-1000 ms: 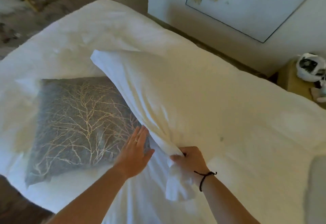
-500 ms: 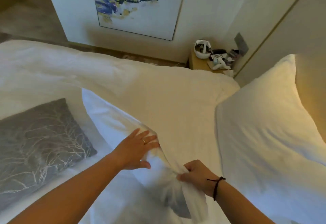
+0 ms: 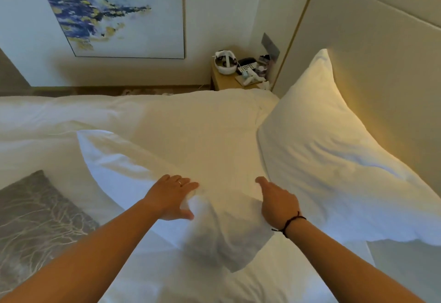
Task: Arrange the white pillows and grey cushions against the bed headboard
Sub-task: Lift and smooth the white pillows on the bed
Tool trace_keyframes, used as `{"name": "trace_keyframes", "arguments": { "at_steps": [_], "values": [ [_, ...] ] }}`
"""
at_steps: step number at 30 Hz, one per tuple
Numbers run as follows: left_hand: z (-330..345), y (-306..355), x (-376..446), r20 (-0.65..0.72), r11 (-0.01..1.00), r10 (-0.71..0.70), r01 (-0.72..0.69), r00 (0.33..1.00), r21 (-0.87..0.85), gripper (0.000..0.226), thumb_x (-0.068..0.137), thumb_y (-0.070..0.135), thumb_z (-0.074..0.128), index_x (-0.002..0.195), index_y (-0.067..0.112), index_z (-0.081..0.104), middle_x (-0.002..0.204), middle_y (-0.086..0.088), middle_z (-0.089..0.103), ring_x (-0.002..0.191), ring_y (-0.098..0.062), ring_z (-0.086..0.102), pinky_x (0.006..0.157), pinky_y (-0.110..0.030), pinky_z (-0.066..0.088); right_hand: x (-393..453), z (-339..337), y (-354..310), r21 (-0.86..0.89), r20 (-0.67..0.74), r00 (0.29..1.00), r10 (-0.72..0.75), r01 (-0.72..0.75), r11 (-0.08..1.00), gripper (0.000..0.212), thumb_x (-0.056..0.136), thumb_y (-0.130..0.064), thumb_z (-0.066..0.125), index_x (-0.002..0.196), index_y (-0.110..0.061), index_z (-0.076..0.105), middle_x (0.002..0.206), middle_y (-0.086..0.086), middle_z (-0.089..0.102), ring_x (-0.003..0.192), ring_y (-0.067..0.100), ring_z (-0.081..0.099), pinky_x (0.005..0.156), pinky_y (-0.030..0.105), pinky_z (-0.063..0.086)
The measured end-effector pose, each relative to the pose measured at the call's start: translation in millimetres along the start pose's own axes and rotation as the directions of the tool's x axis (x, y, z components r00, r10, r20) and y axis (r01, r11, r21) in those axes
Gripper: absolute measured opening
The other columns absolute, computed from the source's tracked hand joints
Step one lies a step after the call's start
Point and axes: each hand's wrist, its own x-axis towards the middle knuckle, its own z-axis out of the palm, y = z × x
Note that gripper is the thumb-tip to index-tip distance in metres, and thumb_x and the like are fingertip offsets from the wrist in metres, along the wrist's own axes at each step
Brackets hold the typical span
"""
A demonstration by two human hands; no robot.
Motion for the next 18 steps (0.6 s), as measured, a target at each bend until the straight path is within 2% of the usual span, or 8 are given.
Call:
{"name": "trace_keyframes", "arguments": {
  "at_steps": [2,3,5,7,9,11,14,18],
  "values": [
    [4.8,0.2,-2.2,0.011,1.000,0.001,-0.001,1.000,-0.008,0.097,0.072,0.086,0.041,0.152,0.041,0.010,0.163,0.002,0.020,0.150,-0.022,0.014,0.120,-0.044,0.010,4.9,-11.5,18.3,-0.032,-0.031,0.983,0.183,-0.183,0.983,0.058,0.084,-0.006,0.044,0.138,-0.026,0.037,0.110,0.004,0.061,0.086,0.029,0.062,0.063,0.033,0.042],
    [6.8,0.2,-2.1,0.021,1.000,0.003,-0.002,1.000,-0.012,0.097,0.074,0.086,0.040,0.153,0.040,0.007,0.164,0.001,0.016,0.151,-0.022,0.009,0.121,-0.045,0.005,5.5,-13.6,18.0,-0.054,-0.049,0.979,0.197,-0.199,0.978,0.056,0.085,-0.006,0.046,0.138,-0.024,0.040,0.112,0.005,0.060,0.090,0.028,0.061,0.067,0.034,0.045],
    [8.8,-0.6,-0.5,0.033,1.000,0.009,-0.008,0.999,-0.021,0.097,0.076,0.085,0.040,0.154,0.040,0.005,0.165,0.000,0.012,0.152,-0.022,0.005,0.122,-0.046,0.001,3.1,-12.0,-2.0,0.014,-0.068,0.994,0.086,-0.085,0.996,0.044,0.091,-0.015,0.049,0.133,-0.024,0.049,0.122,0.003,0.060,0.102,0.026,0.061,0.082,0.036,0.047],
    [8.6,-3.4,2.0,0.042,0.999,0.020,-0.019,0.999,-0.028,0.098,0.075,0.085,0.042,0.154,0.040,0.005,0.165,0.000,0.012,0.152,-0.021,0.004,0.121,-0.046,-0.001,-4.0,-1.1,-39.1,0.194,-0.016,0.996,-0.092,0.093,0.977,0.038,0.095,-0.038,0.052,0.131,-0.027,0.053,0.130,-0.002,0.058,0.111,0.023,0.059,0.092,0.034,0.045],
    [8.0,-8.6,3.1,0.042,0.999,0.040,-0.038,0.998,-0.032,0.098,0.075,0.083,0.047,0.153,0.040,0.006,0.164,0.001,0.015,0.151,-0.021,0.005,0.121,-0.048,-0.002,-7.7,16.1,-76.7,0.289,0.121,0.976,-0.183,0.142,0.947,0.056,0.089,-0.058,0.053,0.135,-0.028,0.048,0.134,-0.002,0.055,0.117,0.024,0.057,0.096,0.037,0.045],
    [7.4,-18.3,1.9,0.038,0.998,0.063,-0.062,0.997,-0.020,0.098,0.075,0.078,0.054,0.153,0.040,0.009,0.163,0.003,0.019,0.151,-0.021,0.008,0.121,-0.050,-0.002,-6.2,35.2,-100.3,0.256,0.264,0.948,-0.176,0.107,0.961,0.075,0.084,-0.063,0.055,0.146,-0.026,0.032,0.142,0.002,0.049,0.123,0.027,0.052,0.100,0.041,0.043],
    [6.2,-43.5,-2.3,0.045,0.999,0.053,-0.053,0.998,0.008,0.096,0.077,0.068,0.063,0.153,0.041,0.011,0.162,0.006,0.021,0.151,-0.019,0.007,0.121,-0.051,-0.002,-2.8,55.1,-108.5,0.165,0.316,0.946,-0.077,0.025,0.986,0.084,0.083,-0.062,0.054,0.151,-0.028,0.017,0.143,0.002,0.049,0.121,0.027,0.054,0.096,0.040,0.044],
    [11.0,-79.0,-4.4,0.060,0.996,-0.034,0.029,0.998,0.083,0.092,0.081,0.056,0.067,0.154,0.034,0.014,0.163,0.006,0.017,0.151,-0.017,0.006,0.120,-0.050,0.002,0.3,68.4,-112.0,0.136,0.326,0.945,-0.016,-0.030,0.990,0.063,0.084,-0.062,0.050,0.135,-0.027,0.042,0.128,-0.001,0.058,0.112,0.024,0.057,0.084,0.036,0.046]
  ]
}}
